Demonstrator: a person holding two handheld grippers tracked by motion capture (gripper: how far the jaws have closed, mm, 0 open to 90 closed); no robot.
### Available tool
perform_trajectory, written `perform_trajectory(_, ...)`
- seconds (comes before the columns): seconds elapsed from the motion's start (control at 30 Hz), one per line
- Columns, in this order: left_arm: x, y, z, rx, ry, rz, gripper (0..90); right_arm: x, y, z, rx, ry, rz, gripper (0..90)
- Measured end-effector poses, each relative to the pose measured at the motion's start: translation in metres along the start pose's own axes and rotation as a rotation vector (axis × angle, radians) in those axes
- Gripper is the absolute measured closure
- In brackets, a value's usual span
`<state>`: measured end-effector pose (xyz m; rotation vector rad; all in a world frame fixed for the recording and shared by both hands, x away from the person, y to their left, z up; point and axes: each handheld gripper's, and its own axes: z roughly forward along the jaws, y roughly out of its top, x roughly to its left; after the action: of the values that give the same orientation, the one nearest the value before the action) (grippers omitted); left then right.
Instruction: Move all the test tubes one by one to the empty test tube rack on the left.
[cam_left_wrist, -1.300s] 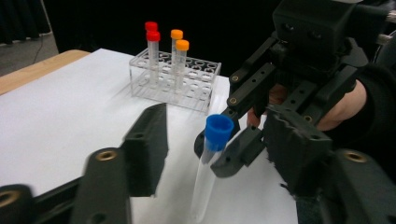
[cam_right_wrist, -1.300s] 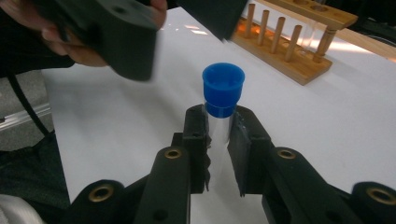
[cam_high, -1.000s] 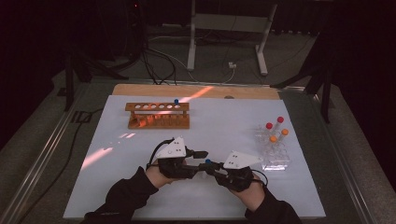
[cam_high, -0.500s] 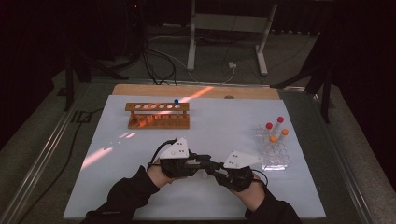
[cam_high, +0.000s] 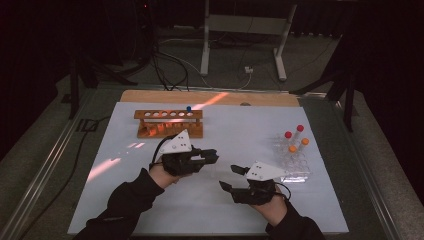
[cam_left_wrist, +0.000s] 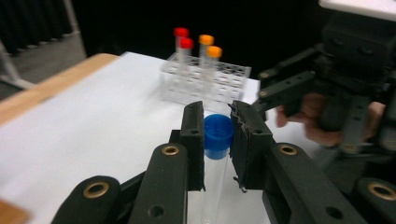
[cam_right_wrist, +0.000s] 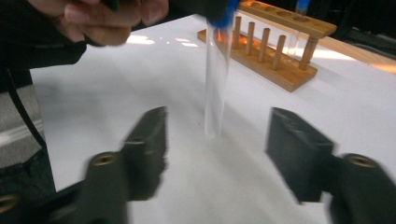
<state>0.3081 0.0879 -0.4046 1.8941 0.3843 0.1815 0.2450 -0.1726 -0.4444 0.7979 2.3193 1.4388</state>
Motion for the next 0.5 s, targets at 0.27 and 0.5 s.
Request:
perform_trajectory(0.27, 0.024, 0.016, -0.011, 0.002, 0.09, 0.006, 77.2, -0.006, -0.001, -0.005, -0.009, -0.031, 0.013, 13.1)
perform_trajectory(0.5, 0.049, 0.028, -0.022, -0.012, 0.162, 0.0, 77.2, -0.009, -0.002, -0.008, -0.022, 0.001, 0.035, 1.2)
